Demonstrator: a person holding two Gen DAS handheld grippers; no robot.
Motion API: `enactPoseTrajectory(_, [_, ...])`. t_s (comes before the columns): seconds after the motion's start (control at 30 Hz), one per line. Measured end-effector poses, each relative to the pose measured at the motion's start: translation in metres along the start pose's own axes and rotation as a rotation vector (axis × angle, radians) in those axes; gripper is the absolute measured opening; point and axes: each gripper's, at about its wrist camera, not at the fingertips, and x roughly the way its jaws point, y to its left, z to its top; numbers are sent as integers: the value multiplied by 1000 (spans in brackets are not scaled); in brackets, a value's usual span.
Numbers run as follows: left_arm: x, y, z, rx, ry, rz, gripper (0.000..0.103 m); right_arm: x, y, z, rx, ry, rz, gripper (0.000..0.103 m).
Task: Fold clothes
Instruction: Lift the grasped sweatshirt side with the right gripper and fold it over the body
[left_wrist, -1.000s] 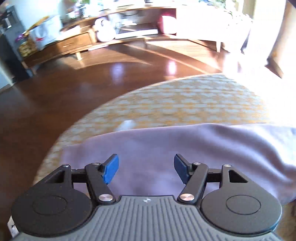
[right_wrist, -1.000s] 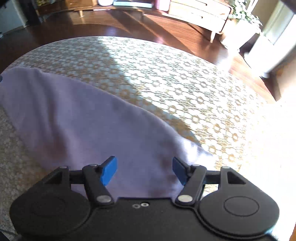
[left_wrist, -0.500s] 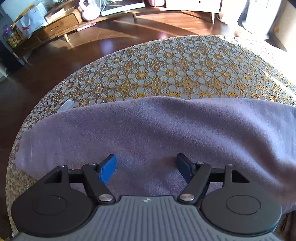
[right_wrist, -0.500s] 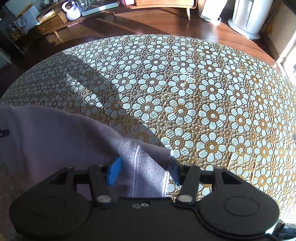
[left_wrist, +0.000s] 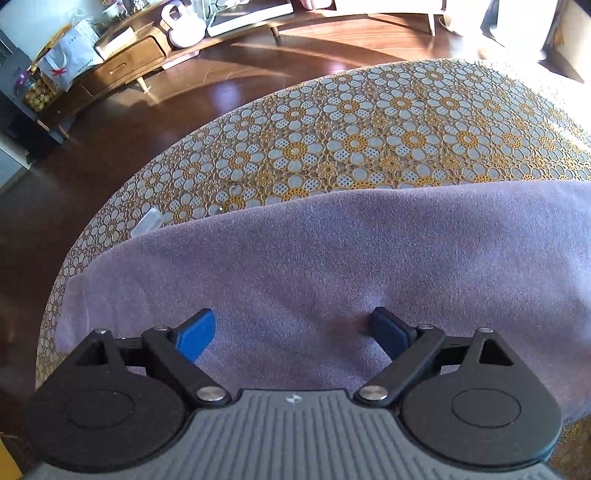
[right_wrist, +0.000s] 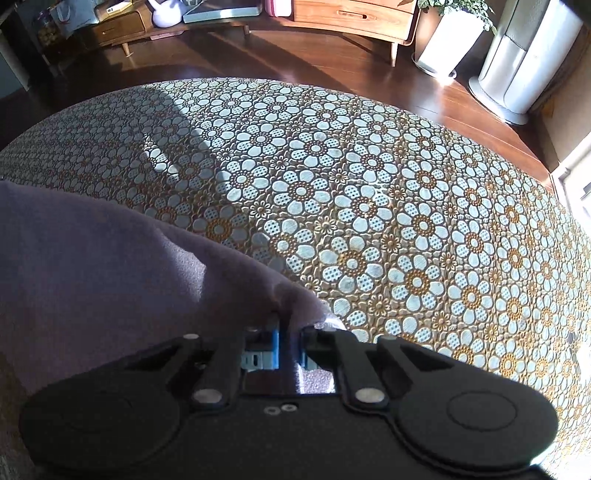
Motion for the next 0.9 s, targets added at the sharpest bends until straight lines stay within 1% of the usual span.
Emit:
enactPoseTrajectory(0.1, [-7, -6, -2, 64, -5, -3, 93, -22, 6, -8, -42, -2, 1, 103])
enactPoseTrajectory(0.13, [-12, -9, -3, 88, -14, -16, 93, -31, 10, -13, -66, -3, -3, 103])
enactPoseTrajectory(0.27, [-42, -23, -19, 139, -57, -139, 93, -70, 27, -40, -134, -8, -12, 103])
enactPoseTrajectory(0.37, [-57, -37, -35, 161, -50, -252, 93, -94, 44, -66, -155, 10, -2, 103])
enactPoseTrajectory(0.43, [-64, -48, -46, 184, -41, -310, 93, -106, 56, -82, -142, 15, 4, 103])
enactPoseTrajectory(0.53, [-67, -68, -65, 230, -18, -385, 92, -121, 73, -106, -90, 36, 57, 103])
enactPoseTrajectory(0.6, [-69, -81, -76, 258, -9, -420, 91, -125, 90, -123, -70, 60, 118, 103])
enactPoseTrajectory(0.63, [-70, -87, -81, 268, -9, -434, 91, -124, 97, -128, -69, 65, 127, 103])
enactPoseTrajectory(0.77, [-73, -112, -94, 304, -5, -484, 91, -114, 120, -143, -72, 77, 137, 103])
enactPoseTrajectory(0.83, [-72, -125, -97, 319, -4, -508, 88, -110, 131, -150, -73, 84, 143, 103])
enactPoseTrajectory(0.87, [-71, -131, -98, 326, -1, -517, 86, -108, 137, -154, -74, 87, 145, 103])
enactPoseTrajectory(0.9, [-71, -137, -99, 333, 4, -526, 82, -105, 143, -157, -75, 90, 148, 103])
